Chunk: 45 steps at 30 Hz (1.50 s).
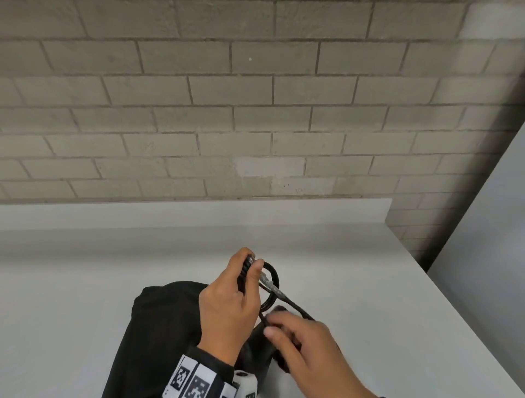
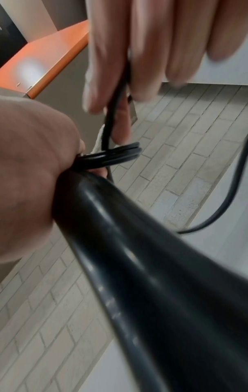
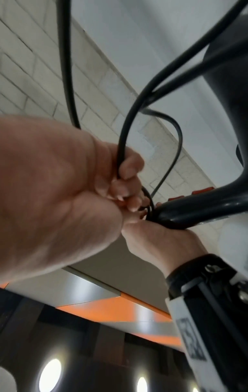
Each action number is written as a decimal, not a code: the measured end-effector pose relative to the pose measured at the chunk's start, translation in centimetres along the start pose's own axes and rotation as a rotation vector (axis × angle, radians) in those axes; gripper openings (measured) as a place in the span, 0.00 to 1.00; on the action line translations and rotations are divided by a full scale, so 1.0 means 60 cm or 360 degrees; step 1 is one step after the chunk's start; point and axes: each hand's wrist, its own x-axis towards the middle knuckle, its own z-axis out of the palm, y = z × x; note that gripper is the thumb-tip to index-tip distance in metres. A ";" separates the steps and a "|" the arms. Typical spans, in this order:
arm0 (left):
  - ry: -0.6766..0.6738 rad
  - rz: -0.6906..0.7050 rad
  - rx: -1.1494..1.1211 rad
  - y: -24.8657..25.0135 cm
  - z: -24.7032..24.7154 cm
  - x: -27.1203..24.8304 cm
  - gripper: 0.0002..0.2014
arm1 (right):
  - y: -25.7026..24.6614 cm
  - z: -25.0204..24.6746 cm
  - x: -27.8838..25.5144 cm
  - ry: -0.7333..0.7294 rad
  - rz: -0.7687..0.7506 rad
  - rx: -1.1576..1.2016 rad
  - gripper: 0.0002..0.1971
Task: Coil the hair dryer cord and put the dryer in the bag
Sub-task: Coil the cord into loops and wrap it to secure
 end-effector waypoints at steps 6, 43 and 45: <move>0.0086 -0.0089 -0.0082 -0.021 -0.006 0.011 0.13 | 0.052 -0.030 -0.056 -0.0647 0.0078 -0.0547 0.14; 0.0018 -0.0012 -0.0081 -0.001 -0.006 -0.004 0.13 | 0.014 -0.036 -0.036 0.0157 0.0478 0.1165 0.11; 0.0007 -0.0020 -0.0075 -0.001 -0.006 -0.003 0.11 | 0.034 -0.062 -0.046 0.0338 0.0435 0.1336 0.26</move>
